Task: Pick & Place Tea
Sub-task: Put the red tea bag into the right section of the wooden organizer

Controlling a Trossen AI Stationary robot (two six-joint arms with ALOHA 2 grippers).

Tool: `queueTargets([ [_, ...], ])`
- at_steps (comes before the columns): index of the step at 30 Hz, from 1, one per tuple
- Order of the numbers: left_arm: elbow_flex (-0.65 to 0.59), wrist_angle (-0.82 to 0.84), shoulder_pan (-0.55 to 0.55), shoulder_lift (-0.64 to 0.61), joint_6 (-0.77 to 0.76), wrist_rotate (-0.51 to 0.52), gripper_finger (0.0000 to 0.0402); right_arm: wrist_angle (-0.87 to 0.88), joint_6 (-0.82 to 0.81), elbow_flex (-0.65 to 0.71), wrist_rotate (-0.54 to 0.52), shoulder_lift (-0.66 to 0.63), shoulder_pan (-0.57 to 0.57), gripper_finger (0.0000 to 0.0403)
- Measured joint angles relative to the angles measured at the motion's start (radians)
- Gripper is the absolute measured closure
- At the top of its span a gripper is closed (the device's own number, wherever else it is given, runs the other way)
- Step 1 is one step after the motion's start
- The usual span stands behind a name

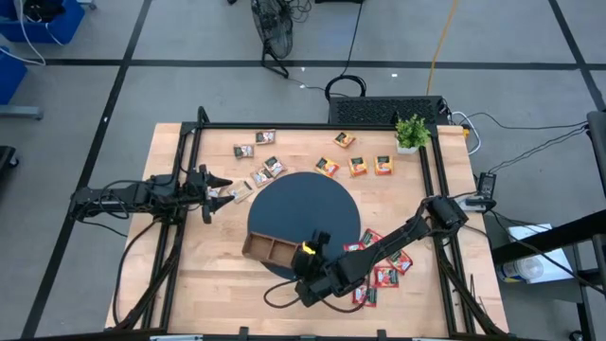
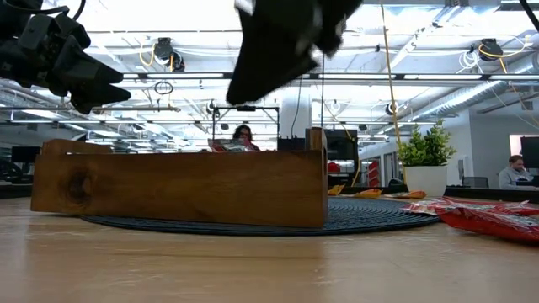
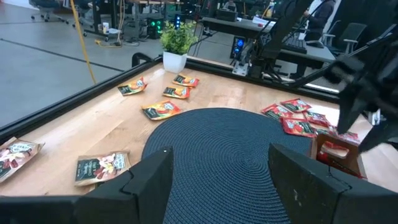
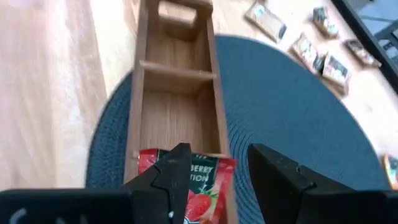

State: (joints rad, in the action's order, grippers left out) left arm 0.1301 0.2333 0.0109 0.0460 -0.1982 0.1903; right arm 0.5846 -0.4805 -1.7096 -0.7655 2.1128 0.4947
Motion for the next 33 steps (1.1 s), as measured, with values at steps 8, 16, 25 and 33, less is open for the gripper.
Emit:
queueTargets([
  [8,0.0,0.001,0.0,0.0,0.0,0.001,0.0144,0.097,0.14,0.0,0.072,-0.074,-0.051,0.0259],
  [16,0.0,0.001,0.0,0.0,0.0,0.001,0.0144,0.025,0.213,0.084,0.466,-0.076,-0.173,0.0259],
  [25,0.0,0.001,0.0,0.0,0.0,0.001,0.0144,-0.054,0.302,0.147,0.662,-0.077,-0.245,0.0259],
  [33,0.0,0.001,0.0,0.0,0.0,0.001,0.0144,-0.09,0.382,0.147,0.72,-0.087,-0.253,0.0259],
])
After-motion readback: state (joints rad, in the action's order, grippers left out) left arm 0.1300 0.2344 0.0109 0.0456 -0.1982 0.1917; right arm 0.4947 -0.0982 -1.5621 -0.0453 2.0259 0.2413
